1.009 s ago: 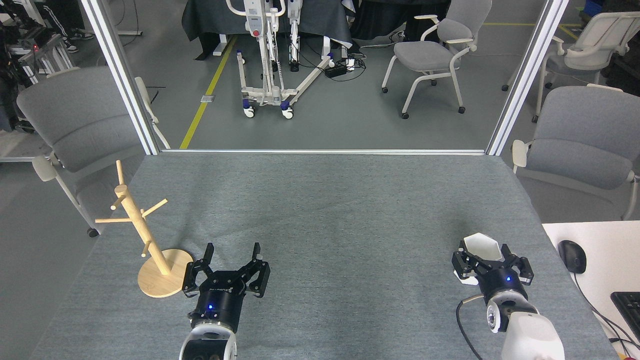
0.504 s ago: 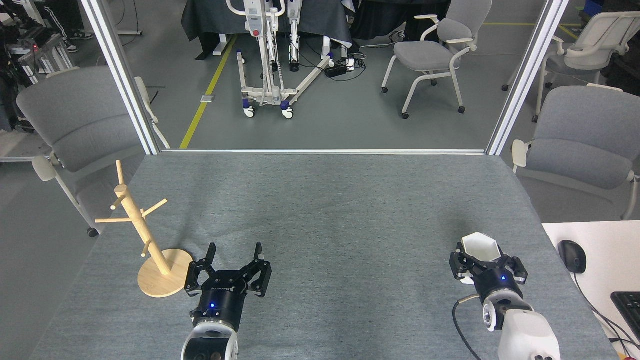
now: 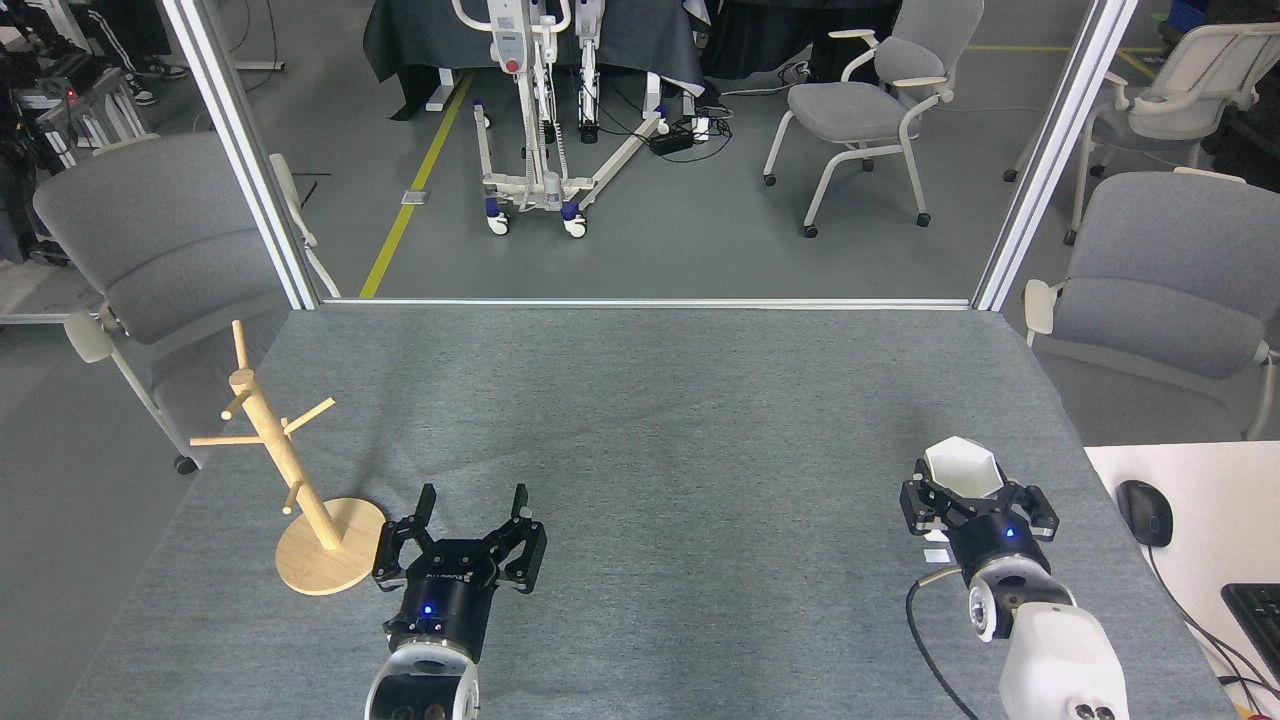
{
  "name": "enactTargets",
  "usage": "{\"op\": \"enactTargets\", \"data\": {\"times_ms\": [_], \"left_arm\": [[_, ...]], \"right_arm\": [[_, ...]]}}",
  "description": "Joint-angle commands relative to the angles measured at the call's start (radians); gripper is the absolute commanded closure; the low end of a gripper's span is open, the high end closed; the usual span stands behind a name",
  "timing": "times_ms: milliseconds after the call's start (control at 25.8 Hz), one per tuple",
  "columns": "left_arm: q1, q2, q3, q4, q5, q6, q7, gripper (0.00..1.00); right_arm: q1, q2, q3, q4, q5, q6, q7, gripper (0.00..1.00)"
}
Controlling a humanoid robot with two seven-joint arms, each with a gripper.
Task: Hang cup on storage rack
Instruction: 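Lift the white cup with the right gripper and raise it, then move the held cup toward the left gripper at table center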
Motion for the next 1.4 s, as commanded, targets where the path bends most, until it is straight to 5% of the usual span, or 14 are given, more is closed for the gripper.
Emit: {"op": "enactTargets", "data": {"times_ms": [0,194,349,582,737,893,1358], "left_arm": [[0.0,0.0,0.0,-0.001,0.0,0.0,0.0,0.01],[0.003,0.008,-0.003,-0.009,0.0,-0.003,0.012,0.01],[0.015,0.02,-0.045,-0.015,-0.015,-0.07,0.024,0.01],[0.011,0.072,-0.224,-0.032,-0.21,-0.104,0.037,0.01],[-0.034,0.07,-0.324,-0.035,-0.288,-0.153,0.037,0.01],[-0.126,0.057,-0.344,0.008,-0.288,-0.276,0.026,0.01],[-0.284,-0.011,-0.356,0.263,-0.27,-0.462,0.026,0.01]], "right_arm": [[0.017,-0.008,-0.01,-0.218,-0.009,0.035,0.171,0.43],[0.069,0.058,0.004,-0.568,-0.007,0.196,0.366,0.43],[0.06,0.114,0.14,-0.718,0.031,0.418,0.429,0.46],[-0.005,0.112,0.533,-0.722,0.091,0.85,0.549,0.45],[-0.002,0.132,0.665,-0.715,0.201,0.997,0.615,0.43],[0.02,0.169,0.705,-0.709,0.284,1.049,0.684,0.43],[0.021,0.193,0.726,-0.691,0.286,1.011,0.74,0.43]]}}
